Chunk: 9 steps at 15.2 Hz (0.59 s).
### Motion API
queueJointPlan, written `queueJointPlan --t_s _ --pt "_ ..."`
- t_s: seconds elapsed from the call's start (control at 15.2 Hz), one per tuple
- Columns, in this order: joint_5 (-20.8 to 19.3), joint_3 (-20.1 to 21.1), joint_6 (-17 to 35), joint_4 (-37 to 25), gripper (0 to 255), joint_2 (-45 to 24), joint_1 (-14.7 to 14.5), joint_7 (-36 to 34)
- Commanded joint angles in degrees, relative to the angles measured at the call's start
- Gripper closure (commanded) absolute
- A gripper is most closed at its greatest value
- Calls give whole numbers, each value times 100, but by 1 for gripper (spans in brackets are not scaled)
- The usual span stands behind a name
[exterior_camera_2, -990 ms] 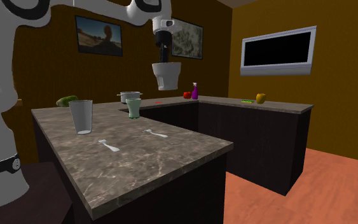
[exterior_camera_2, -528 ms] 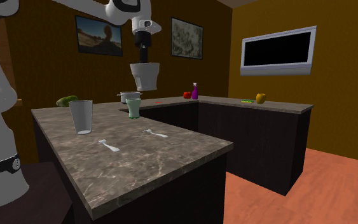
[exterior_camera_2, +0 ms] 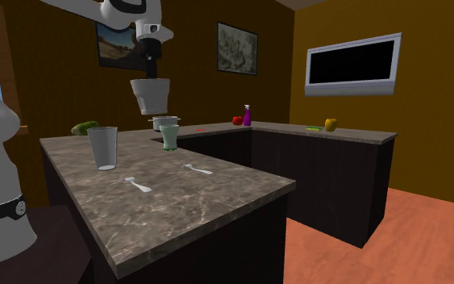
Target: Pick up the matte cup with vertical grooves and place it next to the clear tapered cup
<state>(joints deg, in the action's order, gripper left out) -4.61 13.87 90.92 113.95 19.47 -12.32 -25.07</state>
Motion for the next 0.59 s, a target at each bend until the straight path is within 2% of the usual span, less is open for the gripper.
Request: queueJointPlan --t_s 0.0,0.53 --pt "112 65 -49 318 255 366 -87 -106" --pt "639 380 -492 1276 255 1753 -511 -582"
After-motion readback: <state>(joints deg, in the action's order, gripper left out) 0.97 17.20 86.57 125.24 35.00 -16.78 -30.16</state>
